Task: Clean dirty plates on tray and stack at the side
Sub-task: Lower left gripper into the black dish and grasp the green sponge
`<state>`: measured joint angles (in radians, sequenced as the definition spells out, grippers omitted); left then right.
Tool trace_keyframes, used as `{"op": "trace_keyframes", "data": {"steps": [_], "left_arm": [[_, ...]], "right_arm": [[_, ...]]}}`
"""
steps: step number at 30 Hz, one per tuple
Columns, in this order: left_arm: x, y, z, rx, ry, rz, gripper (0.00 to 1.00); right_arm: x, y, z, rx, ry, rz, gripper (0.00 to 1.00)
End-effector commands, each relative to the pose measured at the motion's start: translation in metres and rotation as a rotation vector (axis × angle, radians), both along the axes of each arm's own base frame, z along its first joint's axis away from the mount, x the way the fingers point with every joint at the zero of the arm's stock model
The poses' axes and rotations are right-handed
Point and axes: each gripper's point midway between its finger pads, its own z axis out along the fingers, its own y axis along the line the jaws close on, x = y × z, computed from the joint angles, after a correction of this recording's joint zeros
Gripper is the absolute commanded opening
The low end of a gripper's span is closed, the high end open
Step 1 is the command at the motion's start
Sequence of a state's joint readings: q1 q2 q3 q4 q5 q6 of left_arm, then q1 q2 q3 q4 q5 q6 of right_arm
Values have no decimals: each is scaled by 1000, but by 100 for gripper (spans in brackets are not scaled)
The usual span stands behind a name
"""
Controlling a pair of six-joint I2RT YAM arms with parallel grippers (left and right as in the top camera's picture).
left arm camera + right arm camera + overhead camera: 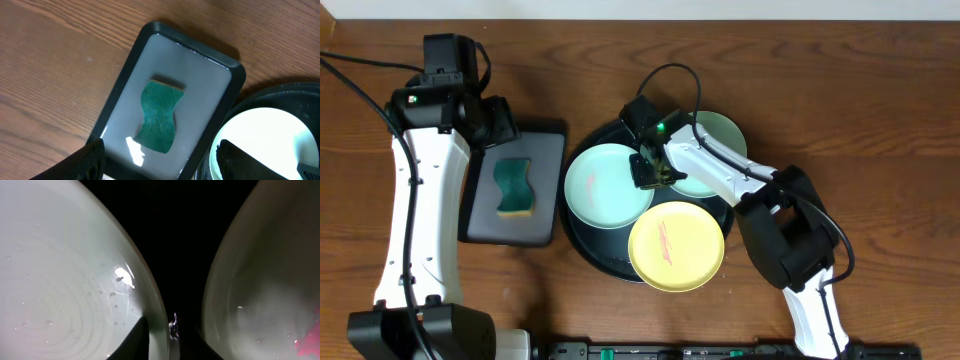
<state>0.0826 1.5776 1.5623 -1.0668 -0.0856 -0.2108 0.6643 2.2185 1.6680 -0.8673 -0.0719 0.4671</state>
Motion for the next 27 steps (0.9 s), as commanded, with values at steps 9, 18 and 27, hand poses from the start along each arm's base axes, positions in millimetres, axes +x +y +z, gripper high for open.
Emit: {"op": "trace_keyframes", "data": {"steps": [9,18,27], "left_arm": [[-10,3,-19,6,58,20,68],[-22,-1,-69,-6,206,-29,62],[-22,1,-136,-26,403,-32,53]], "right_arm": [[4,3,-1,-27,-37,-5,1],[4,3,-1,-28,-39,-5,1],[4,2,-3,-29,-38,0,1]]}}
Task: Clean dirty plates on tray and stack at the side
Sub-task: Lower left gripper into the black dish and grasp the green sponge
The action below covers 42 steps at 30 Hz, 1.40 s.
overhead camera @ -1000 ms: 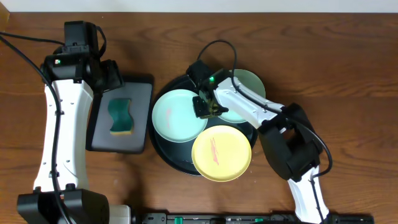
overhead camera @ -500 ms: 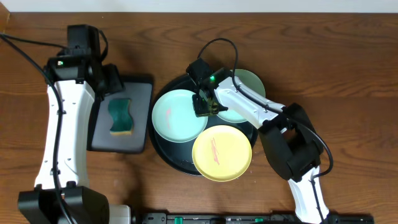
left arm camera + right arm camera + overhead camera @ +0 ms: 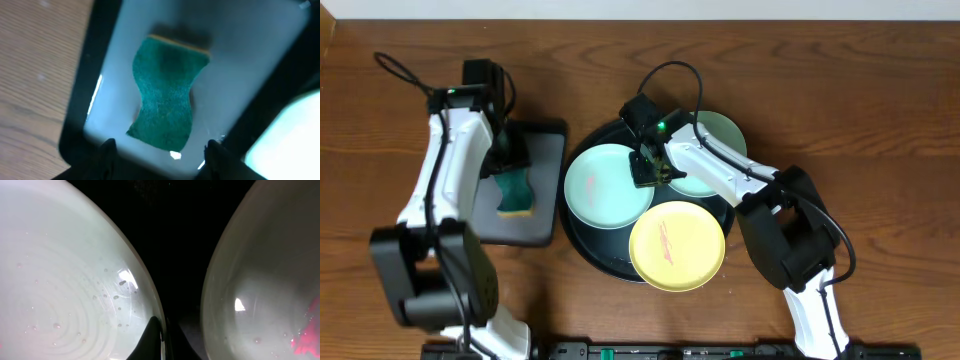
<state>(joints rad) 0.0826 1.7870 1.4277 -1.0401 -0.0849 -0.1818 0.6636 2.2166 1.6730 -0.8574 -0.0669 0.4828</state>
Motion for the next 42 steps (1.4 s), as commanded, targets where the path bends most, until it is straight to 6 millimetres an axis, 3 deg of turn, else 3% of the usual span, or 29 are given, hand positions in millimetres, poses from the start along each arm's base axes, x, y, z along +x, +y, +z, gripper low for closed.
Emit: {"op": "trace_keyframes", "data": {"steps": [1,4,8,17,21,24,27,34,42], "left_arm": [[-7,4,-31,-7,98,2,52],[-9,10,-46,-18,141,19,50],[-8,-2,-62,-143,158,-43,48],[-13,15,-86,-148,130,7,48],[-14,10,-99,-173,105,4,47],[-13,6,-106,-192,86,2,35],[-13,6,-110,-190,78,1,11],[-8,7,-106,-188,65,1,7],[26,15,-44,-154,-86,-13,7]], "right_arm": [[0,1,-5,-38,-24,16,1],[0,1,-5,-38,-24,16,1],[0,1,-5,-38,-25,16,1],[0,1,-5,-38,-25,19,1],[1,1,-5,-35,-28,19,1],[1,1,-5,-36,-28,19,1],[0,1,-5,-36,-28,19,1],[1,0,-5,-41,-32,17,1],[1,0,-5,-42,-31,16,1]]}}
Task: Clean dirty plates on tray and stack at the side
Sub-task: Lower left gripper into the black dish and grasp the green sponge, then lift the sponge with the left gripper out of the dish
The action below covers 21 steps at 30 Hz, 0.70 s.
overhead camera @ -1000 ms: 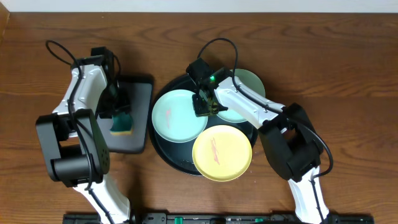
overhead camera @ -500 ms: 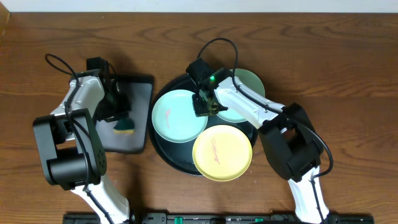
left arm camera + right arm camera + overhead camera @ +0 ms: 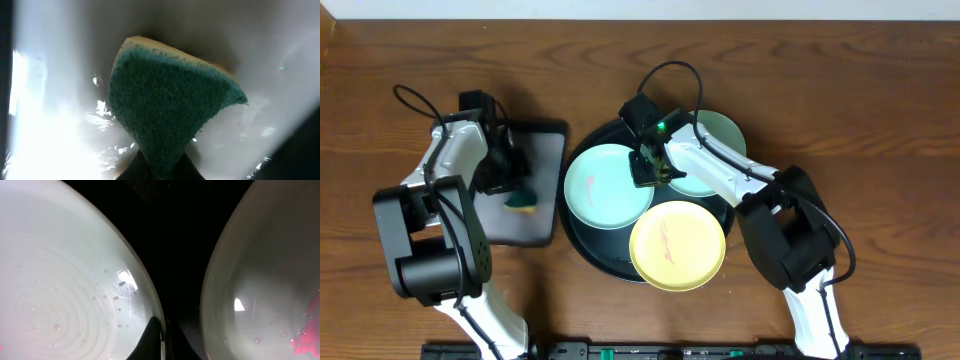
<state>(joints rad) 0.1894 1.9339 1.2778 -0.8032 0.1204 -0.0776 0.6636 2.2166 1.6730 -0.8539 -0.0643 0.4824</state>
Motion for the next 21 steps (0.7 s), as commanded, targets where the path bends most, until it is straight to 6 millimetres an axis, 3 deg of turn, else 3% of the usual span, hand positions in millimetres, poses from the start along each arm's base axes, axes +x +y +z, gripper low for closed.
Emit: {"op": "trace_keyframes", "data": {"steps": [1,3,7,9,21], "left_arm": [[26,12,51,55,-144,7,7],[30,7,77,62,-206,1,7],[31,-11,97,63,-253,-37,7],[28,-24,98,70,-243,-58,8],[30,-5,99,239,-245,112,7]], "right_arm": [[0,0,-6,-42,-27,16,1],[0,0,-6,-42,-26,16,1],[0,-3,-6,-41,-19,12,1],[1,-5,-6,-38,-10,6,1],[1,-6,-6,-41,-8,4,1]]}}
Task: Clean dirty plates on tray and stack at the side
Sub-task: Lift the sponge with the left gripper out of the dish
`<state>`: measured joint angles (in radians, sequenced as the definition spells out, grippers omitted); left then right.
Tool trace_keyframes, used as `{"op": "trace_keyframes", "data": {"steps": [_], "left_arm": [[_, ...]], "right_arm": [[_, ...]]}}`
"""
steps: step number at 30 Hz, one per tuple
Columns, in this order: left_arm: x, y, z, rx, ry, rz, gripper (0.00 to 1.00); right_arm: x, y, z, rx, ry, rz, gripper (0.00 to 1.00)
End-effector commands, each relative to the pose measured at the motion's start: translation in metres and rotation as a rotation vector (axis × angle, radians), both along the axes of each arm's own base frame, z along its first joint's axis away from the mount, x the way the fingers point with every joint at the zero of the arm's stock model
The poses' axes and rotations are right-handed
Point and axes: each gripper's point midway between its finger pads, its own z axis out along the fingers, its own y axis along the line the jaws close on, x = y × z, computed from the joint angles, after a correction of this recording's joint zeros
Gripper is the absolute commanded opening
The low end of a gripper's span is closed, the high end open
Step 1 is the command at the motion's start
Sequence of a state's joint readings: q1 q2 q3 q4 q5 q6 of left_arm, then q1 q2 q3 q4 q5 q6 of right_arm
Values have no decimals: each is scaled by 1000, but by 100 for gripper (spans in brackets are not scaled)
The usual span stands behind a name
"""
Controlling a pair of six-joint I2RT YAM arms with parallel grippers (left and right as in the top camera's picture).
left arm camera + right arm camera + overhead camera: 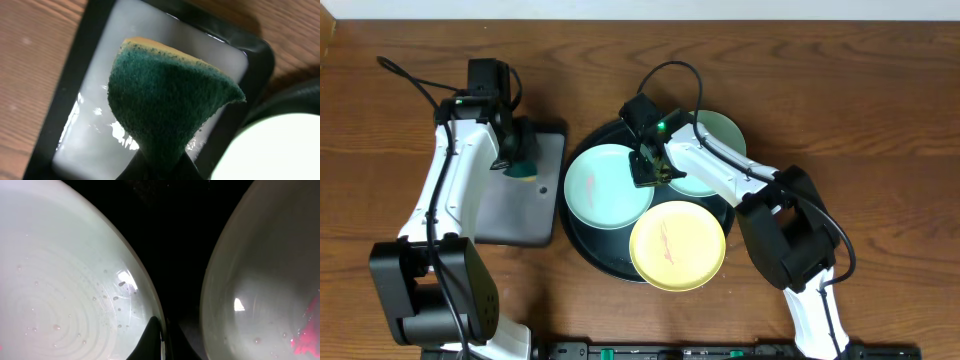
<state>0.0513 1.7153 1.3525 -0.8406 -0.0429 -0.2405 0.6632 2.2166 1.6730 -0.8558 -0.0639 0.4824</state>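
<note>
Three plates lie on the round black tray point(588, 243): a mint plate point(605, 187) at left, a pale green plate point(715, 137) at back right and a yellow plate point(676, 246) with a red smear in front. My right gripper point(651, 172) is shut on the mint plate's point(65, 280) right rim, one finger point(153, 340) lying over the rim. My left gripper point(516, 158) is shut on the green sponge point(170, 102), held folded above the grey rectangular tray point(85, 130). The sponge point(523, 159) hangs over that tray's upper right part.
The grey rectangular tray point(510, 215) with a wet film sits left of the round tray, on the brown wooden table point(880, 100). Cables loop behind both arms. The right arm's base stands at the front right.
My left gripper has risen and shifted toward the back right of the grey tray with the sponge in it; the sponge has left the tray floor. The right gripper has not moved.
The sponge lay flat in the grey tray with my left gripper open high above it, then lower over it. Then the gripper was shut on the folded sponge at the tray floor, and now holds it aloft. The right gripper stayed shut on the mint plate's rim.
</note>
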Motion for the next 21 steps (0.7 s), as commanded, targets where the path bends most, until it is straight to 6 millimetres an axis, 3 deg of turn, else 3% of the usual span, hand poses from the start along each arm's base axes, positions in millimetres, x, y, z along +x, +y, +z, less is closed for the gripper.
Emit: {"op": "trace_keyframes", "data": {"steps": [1,21], "left_arm": [[1,14,3,66,-9,70,8],[1,20,5,137,-8,73,7]], "right_arm": [[1,-6,-6,-39,-9,4,1],[1,-6,-6,-40,-9,4,1]]}}
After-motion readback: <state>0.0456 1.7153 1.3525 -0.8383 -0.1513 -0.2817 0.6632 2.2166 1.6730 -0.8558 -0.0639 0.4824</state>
